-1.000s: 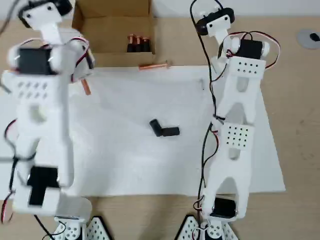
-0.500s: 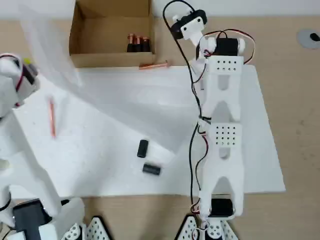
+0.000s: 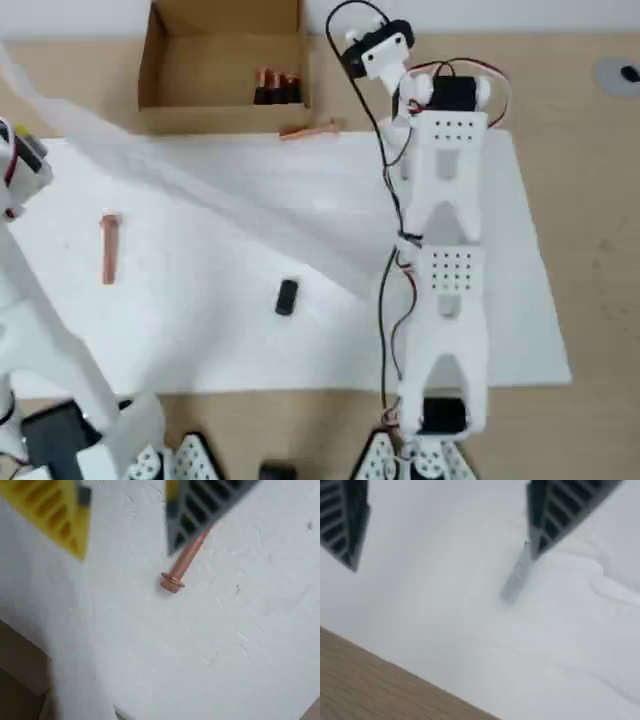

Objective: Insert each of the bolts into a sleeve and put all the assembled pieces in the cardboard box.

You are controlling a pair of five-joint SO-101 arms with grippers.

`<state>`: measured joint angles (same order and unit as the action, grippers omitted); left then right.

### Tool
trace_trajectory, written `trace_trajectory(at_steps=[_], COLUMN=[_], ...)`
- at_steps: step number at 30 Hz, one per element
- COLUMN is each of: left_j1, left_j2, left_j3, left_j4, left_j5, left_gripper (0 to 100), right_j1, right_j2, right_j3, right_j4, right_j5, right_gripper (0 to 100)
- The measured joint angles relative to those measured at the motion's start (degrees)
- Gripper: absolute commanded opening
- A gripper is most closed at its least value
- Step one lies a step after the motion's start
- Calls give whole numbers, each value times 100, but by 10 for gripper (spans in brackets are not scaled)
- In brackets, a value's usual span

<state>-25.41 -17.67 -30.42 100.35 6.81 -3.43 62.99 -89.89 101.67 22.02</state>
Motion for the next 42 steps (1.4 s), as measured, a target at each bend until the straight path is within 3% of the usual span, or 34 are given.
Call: trace_trajectory(at_steps=[10,16,20,25,33,36,42], left_j1=[-888,-1679,-2057,-2101,-1767,-1275,-185], left_j2=[0,0,0,9,0,88,273], left_j3=[141,1301,2435,3200,3516,4589,5705], left_j4=[0,-510,-932,-967,-79,-264,-1837], left_j5=[1152,1415,1327,527,-1732,-1890,-1521], left_gripper=[122,188,212,210,210,210,214], right_j1=[0,0,0,0,0,-53,-132], right_j2=[0,0,0,0,0,0,0], right_j3=[0,0,79,431,431,431,431], right_j4=[9,9,9,9,9,9,9], right_j5=[0,0,0,0,0,0,0], right_gripper=[260,260,260,260,260,260,260])
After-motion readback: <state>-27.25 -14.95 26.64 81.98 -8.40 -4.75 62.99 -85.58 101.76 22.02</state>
